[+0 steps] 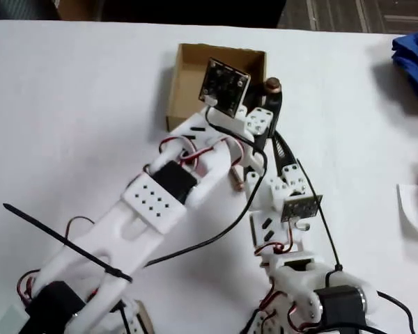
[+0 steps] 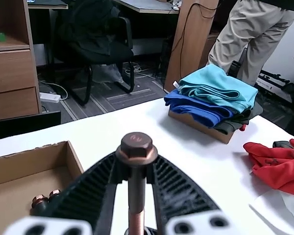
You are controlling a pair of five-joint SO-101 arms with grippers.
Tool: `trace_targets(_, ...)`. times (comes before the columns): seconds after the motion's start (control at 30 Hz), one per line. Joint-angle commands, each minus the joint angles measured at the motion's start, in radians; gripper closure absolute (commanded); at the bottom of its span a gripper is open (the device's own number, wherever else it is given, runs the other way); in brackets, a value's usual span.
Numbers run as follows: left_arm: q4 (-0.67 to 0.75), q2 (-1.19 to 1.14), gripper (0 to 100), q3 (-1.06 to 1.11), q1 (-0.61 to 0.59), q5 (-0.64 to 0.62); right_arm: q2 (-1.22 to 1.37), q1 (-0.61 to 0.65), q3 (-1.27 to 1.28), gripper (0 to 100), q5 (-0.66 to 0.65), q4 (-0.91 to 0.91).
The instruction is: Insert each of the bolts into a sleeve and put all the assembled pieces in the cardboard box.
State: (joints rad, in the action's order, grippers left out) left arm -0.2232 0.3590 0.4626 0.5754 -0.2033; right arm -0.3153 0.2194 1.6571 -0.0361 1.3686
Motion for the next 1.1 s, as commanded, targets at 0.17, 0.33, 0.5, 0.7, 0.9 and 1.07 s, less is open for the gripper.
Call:
trace_targets(0.17,0.026,0.005,98,0.068,0.009,0.008,0.001,-0.002,-0.037,97.8,-0.005,0.027)
trace_targets(0.33,0.026,0.012,98,0.105,0.009,0.006,0.001,-0.001,-0.037,97.8,-0.005,0.027)
trace_targets(0.5,-0.021,0.012,98,0.094,0.009,0.006,0.001,-0.002,-0.037,97.8,-0.005,0.027)
trace_targets(0.7,-0.074,0.014,98,0.094,0.009,0.006,0.001,-0.001,-0.037,97.8,-0.005,0.027)
trace_targets(0.9,-0.075,0.014,98,0.094,0.005,0.002,0.001,-0.001,-0.037,97.8,-0.005,0.027)
trace_targets(1.07,-0.087,0.014,98,0.093,0.0,0.006,0.001,-0.001,-0.037,97.8,-0.005,0.027)
